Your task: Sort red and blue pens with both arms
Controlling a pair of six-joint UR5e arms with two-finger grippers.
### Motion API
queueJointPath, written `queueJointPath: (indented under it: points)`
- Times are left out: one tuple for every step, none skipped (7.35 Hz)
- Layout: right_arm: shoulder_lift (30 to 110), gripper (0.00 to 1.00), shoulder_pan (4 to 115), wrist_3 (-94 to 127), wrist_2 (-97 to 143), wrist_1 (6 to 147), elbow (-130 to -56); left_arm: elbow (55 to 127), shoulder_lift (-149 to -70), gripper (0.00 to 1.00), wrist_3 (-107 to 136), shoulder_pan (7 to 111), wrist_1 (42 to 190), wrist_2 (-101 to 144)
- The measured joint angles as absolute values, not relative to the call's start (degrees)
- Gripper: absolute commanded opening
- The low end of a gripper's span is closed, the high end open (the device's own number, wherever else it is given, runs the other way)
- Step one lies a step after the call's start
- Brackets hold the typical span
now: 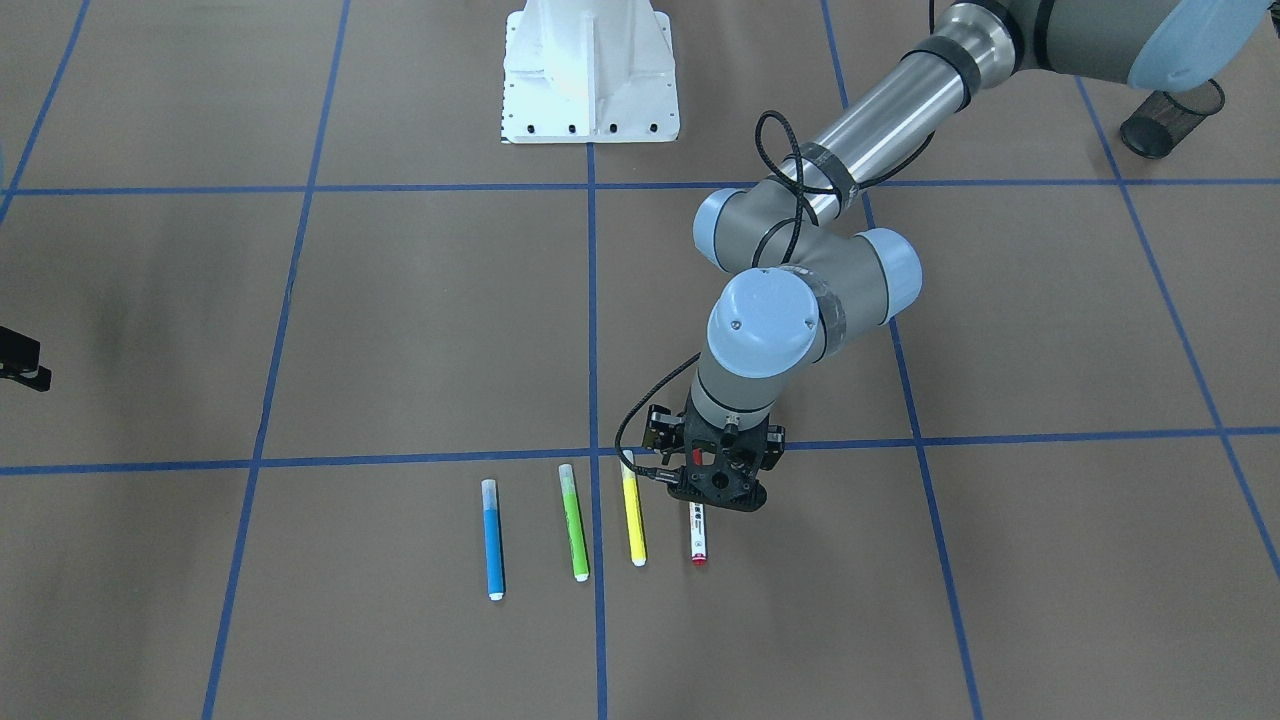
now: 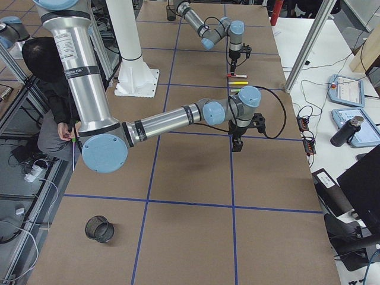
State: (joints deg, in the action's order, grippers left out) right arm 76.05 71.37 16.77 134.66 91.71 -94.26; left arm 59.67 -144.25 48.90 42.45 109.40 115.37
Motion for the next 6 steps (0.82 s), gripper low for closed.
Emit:
queueJointPath:
  points:
    - [76.3, 1.00, 71.4, 16.7, 134.7, 91.7, -94.2, 59.2, -144.4, 0.72, 50.0, 42.2, 109.8, 115.1]
    - [76.4, 1.00, 71.4, 16.8, 134.7, 91.7, -94.2, 58.9, -144.4, 0.70, 50.7, 42.0, 109.9, 115.0]
    - [76.5, 1.00, 71.4, 16.7, 134.6, 91.7, -94.2, 58.5, -144.4, 0.67, 51.2, 41.9, 110.0, 115.0]
    - [76.6, 1.00, 71.4, 16.7, 134.6, 91.7, -94.3, 58.2, -144.4, 0.61, 51.4, 41.9, 110.0, 115.0]
    - [76.6, 1.00, 71.4, 16.6, 134.6, 91.7, -94.3, 58.0, -144.4, 0.57, 51.5, 41.8, 110.0, 115.0]
    - [76.7, 1.00, 71.4, 16.6, 134.7, 91.7, -94.3, 57.7, -144.4, 0.55, 51.5, 41.8, 110.0, 115.0]
